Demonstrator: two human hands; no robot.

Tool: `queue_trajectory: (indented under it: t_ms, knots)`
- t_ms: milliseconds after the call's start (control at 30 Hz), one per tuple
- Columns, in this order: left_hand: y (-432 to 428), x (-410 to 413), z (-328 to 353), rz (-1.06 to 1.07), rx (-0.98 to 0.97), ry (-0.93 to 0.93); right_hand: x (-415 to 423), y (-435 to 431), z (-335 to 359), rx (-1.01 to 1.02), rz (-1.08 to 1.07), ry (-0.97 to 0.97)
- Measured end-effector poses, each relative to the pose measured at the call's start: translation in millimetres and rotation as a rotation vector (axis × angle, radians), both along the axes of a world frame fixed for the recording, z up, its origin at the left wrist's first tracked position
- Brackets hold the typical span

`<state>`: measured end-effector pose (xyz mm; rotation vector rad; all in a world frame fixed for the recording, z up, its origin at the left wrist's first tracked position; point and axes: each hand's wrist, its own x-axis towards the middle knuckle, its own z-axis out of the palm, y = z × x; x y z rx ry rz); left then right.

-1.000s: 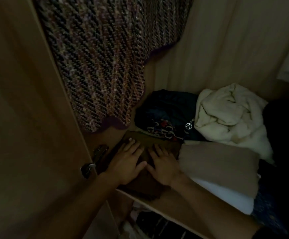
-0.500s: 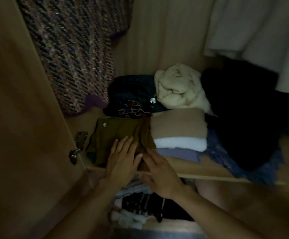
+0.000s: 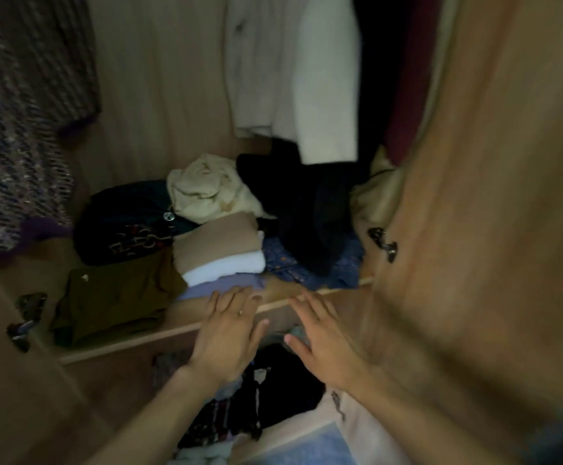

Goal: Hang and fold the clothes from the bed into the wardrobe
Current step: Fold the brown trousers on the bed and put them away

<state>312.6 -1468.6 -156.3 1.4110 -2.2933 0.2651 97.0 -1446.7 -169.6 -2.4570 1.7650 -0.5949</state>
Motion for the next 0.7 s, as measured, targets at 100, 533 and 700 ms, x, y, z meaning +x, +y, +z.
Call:
queue_trajectory:
  t_ms: [100,533,700]
  knots:
    - [46.3,-51.5,2.8,-0.049,0.027,-0.035,-50.9,55.1,0.8,0.005,-0.090,-0.004]
    - [196.1,-222.3,3.7,-0.424,0.153,-0.075,-197.5,270.2,-5.1,0.095,-0.499,0.030]
    - [224.7,-270.3,7.5,-0.672,0.183,-0.022,-227.1,348.1,9.8,0.119,-0.807,0.047]
